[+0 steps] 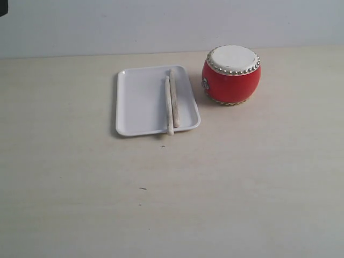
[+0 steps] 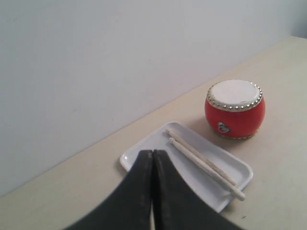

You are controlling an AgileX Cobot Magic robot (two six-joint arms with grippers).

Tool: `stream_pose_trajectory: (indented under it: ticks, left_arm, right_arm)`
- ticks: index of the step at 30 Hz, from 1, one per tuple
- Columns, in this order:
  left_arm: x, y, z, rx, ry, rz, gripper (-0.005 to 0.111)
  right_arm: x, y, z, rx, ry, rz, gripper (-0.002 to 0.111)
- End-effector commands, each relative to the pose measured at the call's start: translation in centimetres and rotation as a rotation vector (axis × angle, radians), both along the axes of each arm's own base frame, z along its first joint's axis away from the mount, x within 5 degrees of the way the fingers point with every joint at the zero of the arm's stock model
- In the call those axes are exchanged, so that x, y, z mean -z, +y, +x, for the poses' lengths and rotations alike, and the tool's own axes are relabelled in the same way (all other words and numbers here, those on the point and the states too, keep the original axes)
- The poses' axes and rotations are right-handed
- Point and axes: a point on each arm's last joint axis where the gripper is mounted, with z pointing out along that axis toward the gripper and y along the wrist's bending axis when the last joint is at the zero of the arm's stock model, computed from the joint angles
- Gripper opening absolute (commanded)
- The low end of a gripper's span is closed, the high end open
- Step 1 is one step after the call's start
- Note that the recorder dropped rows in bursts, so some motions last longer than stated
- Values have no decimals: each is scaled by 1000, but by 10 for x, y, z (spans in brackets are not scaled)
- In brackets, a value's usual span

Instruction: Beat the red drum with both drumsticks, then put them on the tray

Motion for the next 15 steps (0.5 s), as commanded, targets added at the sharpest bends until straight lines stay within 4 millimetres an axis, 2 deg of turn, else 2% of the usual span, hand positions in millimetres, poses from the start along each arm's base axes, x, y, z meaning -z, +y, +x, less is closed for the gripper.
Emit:
stream_pose_trajectory:
  ticks: [1, 5, 9, 15]
  left_arm:
    - [0, 2, 0, 16, -79, 157, 0]
    - [-4, 5, -4, 17, -109, 164, 0]
    - [-16, 12, -19, 16, -190, 162, 0]
    - [-34, 25, -52, -1, -206, -39, 0]
  right_arm:
    - [0, 0, 0, 4, -10, 5, 0]
    - [0, 0, 0, 4, -10, 5, 0]
    - [0, 0, 0, 4, -10, 5, 0]
    - [0, 1, -1, -6, -4, 16, 0]
